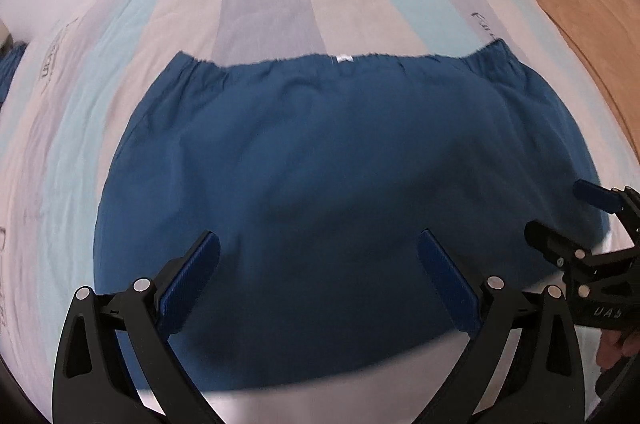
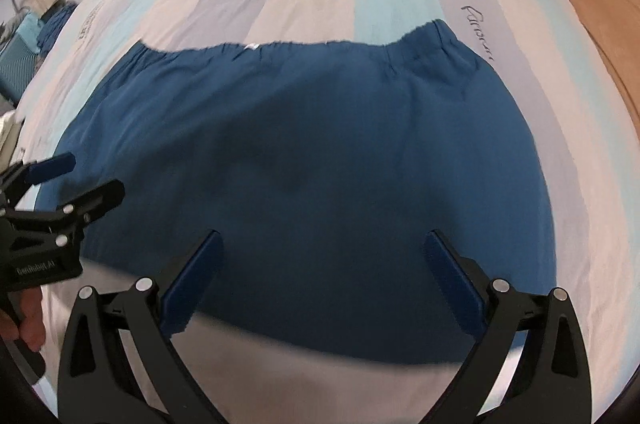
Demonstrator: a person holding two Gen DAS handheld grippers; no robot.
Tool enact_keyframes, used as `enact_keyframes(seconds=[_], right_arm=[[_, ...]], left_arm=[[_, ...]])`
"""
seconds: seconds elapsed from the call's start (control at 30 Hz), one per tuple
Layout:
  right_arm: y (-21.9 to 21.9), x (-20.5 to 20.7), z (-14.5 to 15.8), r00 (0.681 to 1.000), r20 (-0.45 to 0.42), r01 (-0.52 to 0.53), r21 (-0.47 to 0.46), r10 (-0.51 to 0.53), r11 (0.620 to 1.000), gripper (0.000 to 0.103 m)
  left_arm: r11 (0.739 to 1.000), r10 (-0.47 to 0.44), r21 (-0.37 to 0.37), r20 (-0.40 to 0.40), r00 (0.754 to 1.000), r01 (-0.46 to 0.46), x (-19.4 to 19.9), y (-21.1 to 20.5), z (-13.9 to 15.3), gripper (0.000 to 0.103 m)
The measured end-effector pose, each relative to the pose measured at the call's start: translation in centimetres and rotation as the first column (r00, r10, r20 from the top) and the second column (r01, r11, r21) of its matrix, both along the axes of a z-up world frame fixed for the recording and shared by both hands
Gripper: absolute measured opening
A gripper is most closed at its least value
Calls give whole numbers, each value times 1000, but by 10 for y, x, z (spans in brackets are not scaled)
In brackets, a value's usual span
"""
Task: Fold large clothes
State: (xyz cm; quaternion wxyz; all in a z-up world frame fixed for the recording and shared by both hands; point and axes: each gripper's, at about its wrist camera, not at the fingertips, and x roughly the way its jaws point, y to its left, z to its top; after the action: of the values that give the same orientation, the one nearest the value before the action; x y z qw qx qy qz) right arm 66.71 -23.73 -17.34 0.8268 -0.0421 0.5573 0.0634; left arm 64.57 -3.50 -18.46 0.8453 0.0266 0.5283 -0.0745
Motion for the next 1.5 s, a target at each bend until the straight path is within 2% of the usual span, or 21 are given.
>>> enact_keyframes(seconds=[0.17, 0.33, 0.53, 0.73, 0.9, 1.0, 1.17, 1.27, 1.37, 1.5], right_arm=[[-1, -34, 1, 999, -24, -41, -33, 41, 999, 96], [-6, -44, -18, 996, -79, -35, -59, 30, 998, 96], [-11, -53, -59, 991, -129, -31, -67, 22, 997, 97], [-12, -58, -70, 990, -135, -44, -68, 34, 997, 97], [-9, -51, -57, 985, -169, -45, -70, 33, 997, 97], [-11, -50, -34, 991, -131, -39, -53, 32, 998, 96], [-25, -42, -4, 996, -89, -17, -59, 12, 998, 96], [-42, -29, 4, 996, -90, -5, -75, -2, 997, 96], [-62, -14, 7, 996, -90, 8, -94, -17, 995, 96], [-113, 18, -4, 987, -144, 69, -39, -74, 997, 96]], left_arm=[[999, -34, 25, -51, 998, 35, -35, -6, -7, 97], [998, -39, 34, -117, 992, 43, -51, -3, -32, 98], [996, -61, 51, -117, 991, 68, -62, -4, -56, 98], [996, -70, 47, -109, 992, 75, -71, -3, -67, 98], [996, -80, 18, -123, 989, 83, -63, 5, -59, 98], [998, -61, 25, -105, 993, 64, -62, 23, -39, 97], [997, -39, 60, -85, 996, 45, -52, 64, -10, 97], [995, -43, 85, -92, 995, 51, -39, 71, -6, 97], [996, -49, 62, -113, 992, 56, -15, 55, -1, 97], [997, -71, -16, -136, 988, 69, 15, 6, -4, 97]])
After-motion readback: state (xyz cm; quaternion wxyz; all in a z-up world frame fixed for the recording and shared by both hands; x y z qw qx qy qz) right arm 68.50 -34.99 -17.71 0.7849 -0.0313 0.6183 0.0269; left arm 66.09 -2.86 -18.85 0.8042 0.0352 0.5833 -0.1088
